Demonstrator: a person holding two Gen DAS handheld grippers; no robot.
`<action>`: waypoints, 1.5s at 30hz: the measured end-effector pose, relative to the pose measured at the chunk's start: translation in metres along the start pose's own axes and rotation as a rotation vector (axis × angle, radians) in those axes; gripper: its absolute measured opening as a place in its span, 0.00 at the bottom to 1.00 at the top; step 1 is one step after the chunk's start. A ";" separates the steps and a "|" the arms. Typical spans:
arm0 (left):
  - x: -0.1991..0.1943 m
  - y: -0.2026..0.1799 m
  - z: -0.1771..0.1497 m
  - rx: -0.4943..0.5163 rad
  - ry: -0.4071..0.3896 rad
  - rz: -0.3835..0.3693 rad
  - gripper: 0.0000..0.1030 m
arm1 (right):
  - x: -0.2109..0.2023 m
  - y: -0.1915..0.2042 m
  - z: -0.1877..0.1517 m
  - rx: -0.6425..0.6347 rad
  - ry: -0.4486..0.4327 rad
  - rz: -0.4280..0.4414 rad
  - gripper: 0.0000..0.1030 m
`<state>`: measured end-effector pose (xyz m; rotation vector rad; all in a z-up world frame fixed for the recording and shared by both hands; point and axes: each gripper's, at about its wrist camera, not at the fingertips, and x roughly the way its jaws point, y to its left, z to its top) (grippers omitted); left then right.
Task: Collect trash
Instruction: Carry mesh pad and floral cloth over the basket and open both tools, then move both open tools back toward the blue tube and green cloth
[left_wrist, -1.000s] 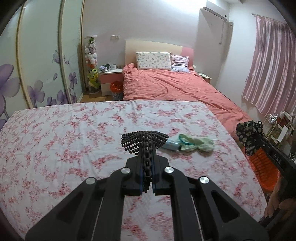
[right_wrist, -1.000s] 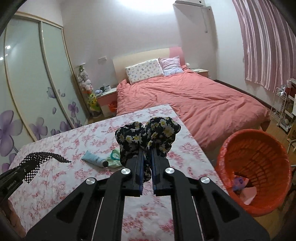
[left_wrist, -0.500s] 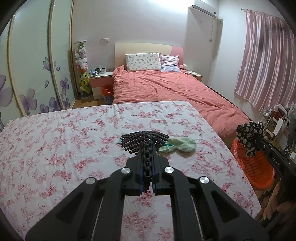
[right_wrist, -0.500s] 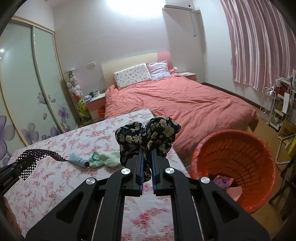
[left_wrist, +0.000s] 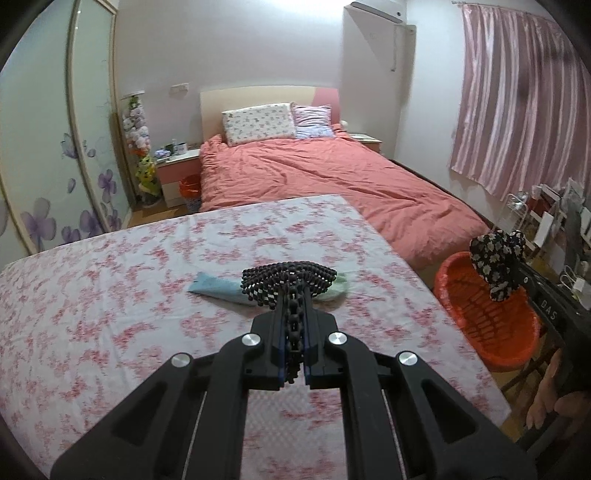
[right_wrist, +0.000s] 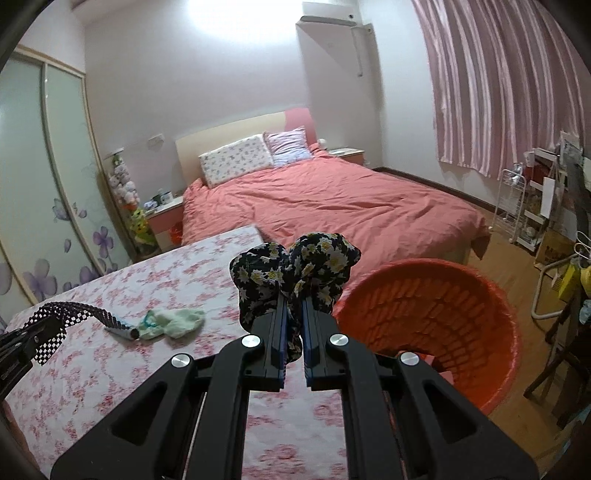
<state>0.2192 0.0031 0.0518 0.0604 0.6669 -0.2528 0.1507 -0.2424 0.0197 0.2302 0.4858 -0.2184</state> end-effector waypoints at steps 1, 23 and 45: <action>0.001 -0.008 0.001 0.008 -0.002 -0.017 0.07 | -0.002 -0.005 0.001 0.005 -0.008 -0.010 0.07; 0.060 -0.202 0.012 0.156 0.060 -0.403 0.08 | 0.011 -0.108 0.011 0.157 -0.064 -0.124 0.07; 0.108 -0.105 -0.016 0.084 0.127 -0.038 0.82 | 0.029 -0.108 -0.013 0.068 0.030 -0.125 0.70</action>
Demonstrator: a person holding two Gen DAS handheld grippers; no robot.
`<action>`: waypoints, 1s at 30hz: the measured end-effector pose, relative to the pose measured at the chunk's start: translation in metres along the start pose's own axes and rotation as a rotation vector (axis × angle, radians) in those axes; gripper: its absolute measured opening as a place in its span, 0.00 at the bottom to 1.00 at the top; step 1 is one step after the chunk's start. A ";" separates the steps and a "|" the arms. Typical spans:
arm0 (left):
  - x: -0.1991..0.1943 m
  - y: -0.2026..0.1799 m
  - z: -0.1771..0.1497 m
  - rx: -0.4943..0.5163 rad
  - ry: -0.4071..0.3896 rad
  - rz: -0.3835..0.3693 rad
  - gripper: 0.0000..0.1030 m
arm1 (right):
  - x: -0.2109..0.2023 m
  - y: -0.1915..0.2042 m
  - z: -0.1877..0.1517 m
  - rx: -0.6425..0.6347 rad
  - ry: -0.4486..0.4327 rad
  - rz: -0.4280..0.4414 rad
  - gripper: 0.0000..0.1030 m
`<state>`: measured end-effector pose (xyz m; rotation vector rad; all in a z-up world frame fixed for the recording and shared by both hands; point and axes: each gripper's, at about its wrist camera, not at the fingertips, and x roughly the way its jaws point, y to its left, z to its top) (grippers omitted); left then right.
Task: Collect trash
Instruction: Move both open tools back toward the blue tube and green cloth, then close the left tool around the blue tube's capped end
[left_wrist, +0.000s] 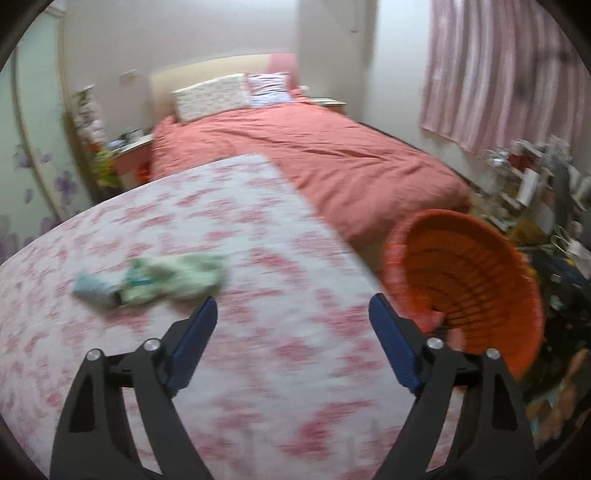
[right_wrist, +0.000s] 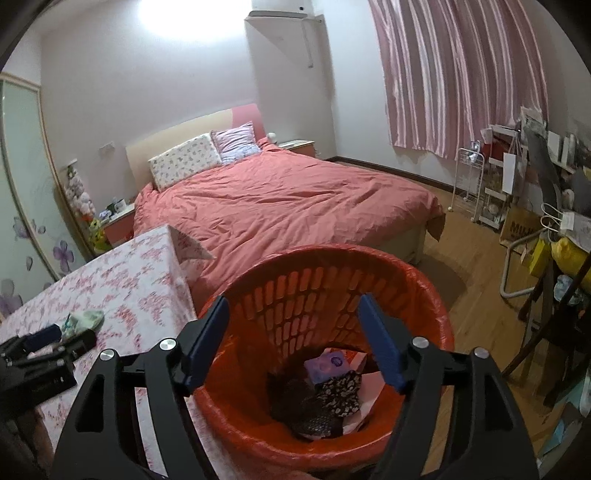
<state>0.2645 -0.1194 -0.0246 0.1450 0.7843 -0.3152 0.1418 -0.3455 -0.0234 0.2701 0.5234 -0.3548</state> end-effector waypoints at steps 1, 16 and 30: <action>0.001 0.011 0.000 -0.014 0.003 0.023 0.84 | -0.001 0.003 -0.001 -0.007 0.004 0.006 0.71; 0.045 0.162 0.017 -0.328 0.077 0.296 0.86 | 0.006 0.071 -0.017 -0.128 0.078 0.108 0.73; 0.052 0.211 -0.016 -0.314 0.164 0.280 0.69 | 0.017 0.104 -0.033 -0.174 0.143 0.154 0.73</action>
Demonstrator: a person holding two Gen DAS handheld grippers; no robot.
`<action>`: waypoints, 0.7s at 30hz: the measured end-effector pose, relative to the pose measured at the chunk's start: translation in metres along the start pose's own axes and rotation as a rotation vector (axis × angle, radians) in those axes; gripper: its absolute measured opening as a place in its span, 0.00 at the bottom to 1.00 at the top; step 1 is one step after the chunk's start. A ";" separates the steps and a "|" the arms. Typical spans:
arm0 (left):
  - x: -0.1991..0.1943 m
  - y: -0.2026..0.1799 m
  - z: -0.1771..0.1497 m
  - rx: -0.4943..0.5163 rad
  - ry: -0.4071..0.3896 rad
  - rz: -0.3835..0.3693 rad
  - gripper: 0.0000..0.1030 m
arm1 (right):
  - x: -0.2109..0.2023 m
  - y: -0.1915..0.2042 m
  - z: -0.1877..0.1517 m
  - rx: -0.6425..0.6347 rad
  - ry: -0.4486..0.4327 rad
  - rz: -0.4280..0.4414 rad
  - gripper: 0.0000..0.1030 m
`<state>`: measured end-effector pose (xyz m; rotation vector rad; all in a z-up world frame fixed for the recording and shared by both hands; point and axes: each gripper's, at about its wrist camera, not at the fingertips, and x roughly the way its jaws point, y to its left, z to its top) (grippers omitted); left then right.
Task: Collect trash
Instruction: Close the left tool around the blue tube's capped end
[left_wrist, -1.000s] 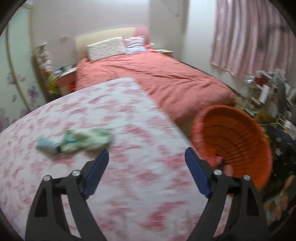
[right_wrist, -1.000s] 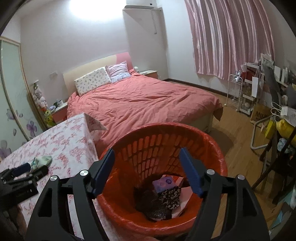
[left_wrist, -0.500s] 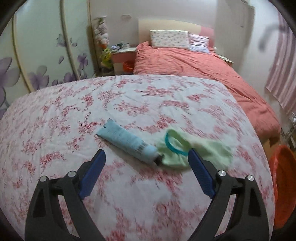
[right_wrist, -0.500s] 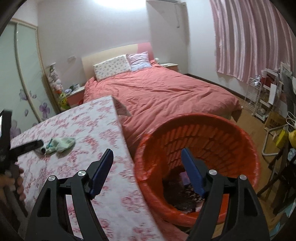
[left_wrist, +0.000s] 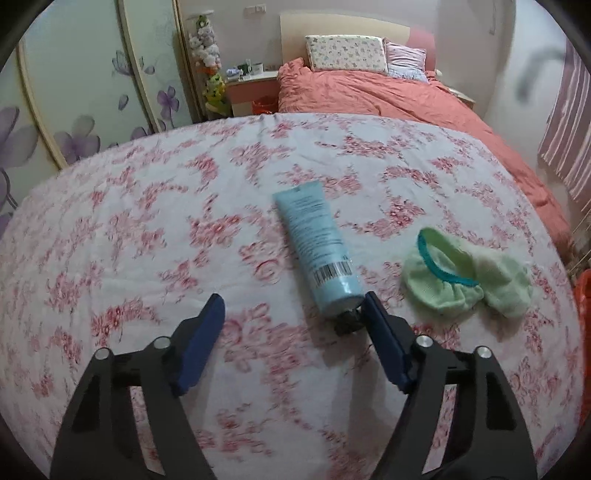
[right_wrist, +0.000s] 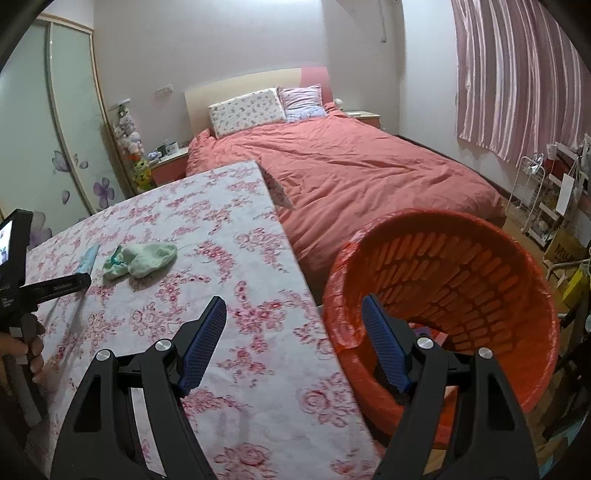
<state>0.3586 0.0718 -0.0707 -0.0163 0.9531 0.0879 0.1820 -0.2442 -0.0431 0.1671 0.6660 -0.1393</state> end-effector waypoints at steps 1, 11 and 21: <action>0.000 0.002 0.000 -0.006 0.001 -0.011 0.65 | 0.001 0.004 0.000 -0.006 0.004 0.007 0.73; 0.007 -0.011 0.011 -0.002 -0.030 -0.023 0.42 | 0.002 0.018 0.000 -0.031 0.017 0.019 0.73; -0.004 0.013 -0.004 0.034 -0.034 -0.020 0.27 | 0.009 0.043 0.001 -0.071 0.037 0.053 0.73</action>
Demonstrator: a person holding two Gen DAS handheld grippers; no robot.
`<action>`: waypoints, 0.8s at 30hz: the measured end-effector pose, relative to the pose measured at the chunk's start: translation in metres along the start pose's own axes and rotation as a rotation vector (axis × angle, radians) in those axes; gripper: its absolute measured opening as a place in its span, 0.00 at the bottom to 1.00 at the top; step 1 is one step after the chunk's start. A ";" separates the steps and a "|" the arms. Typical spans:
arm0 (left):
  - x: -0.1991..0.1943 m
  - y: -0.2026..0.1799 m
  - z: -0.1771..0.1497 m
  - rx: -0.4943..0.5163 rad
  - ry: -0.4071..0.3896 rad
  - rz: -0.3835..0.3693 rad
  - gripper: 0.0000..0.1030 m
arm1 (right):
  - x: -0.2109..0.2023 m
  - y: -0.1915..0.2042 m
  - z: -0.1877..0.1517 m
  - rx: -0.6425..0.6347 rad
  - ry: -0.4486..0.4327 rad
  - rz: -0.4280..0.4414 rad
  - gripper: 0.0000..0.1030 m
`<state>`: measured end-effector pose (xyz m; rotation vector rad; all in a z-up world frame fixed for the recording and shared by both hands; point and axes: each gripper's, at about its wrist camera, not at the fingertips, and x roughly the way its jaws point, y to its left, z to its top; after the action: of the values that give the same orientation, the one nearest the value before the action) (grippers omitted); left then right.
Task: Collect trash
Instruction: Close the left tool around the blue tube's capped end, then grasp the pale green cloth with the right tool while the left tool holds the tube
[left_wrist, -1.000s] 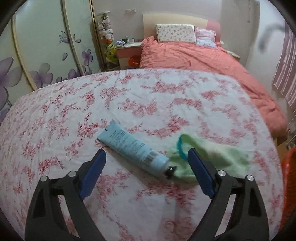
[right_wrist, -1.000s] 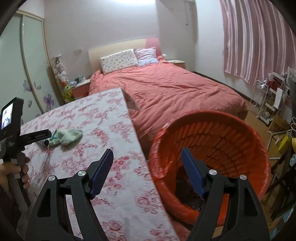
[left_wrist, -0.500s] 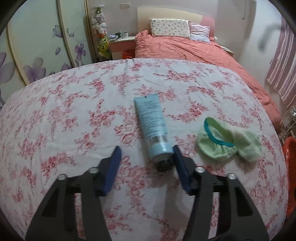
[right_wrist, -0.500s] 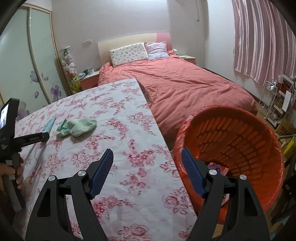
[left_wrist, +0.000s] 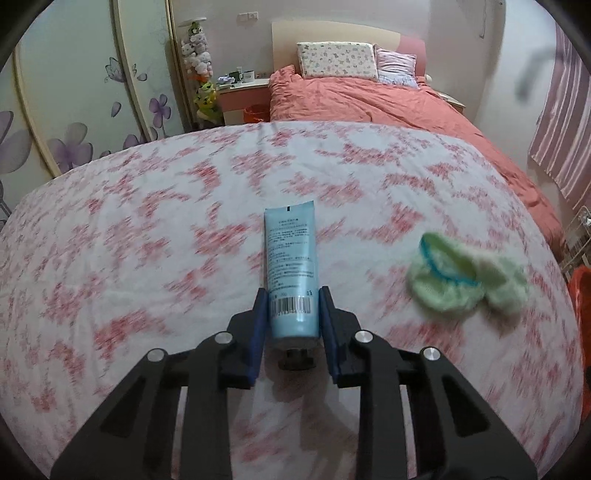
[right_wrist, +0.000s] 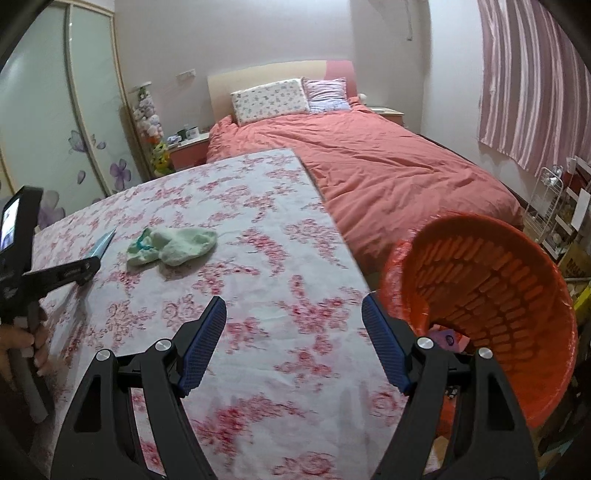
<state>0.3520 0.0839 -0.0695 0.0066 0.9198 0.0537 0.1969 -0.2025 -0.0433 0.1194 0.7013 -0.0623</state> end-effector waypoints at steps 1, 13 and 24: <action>-0.004 0.006 -0.004 0.002 0.002 0.003 0.27 | 0.002 0.005 0.001 -0.009 0.002 0.007 0.73; -0.028 0.066 -0.040 -0.036 -0.008 0.047 0.28 | 0.062 0.088 0.034 -0.086 0.053 0.113 0.73; -0.029 0.072 -0.041 -0.052 -0.007 0.032 0.29 | 0.108 0.138 0.049 -0.212 0.163 0.058 0.76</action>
<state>0.2988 0.1537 -0.0695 -0.0271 0.9108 0.1074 0.3245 -0.0736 -0.0636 -0.0595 0.8623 0.0784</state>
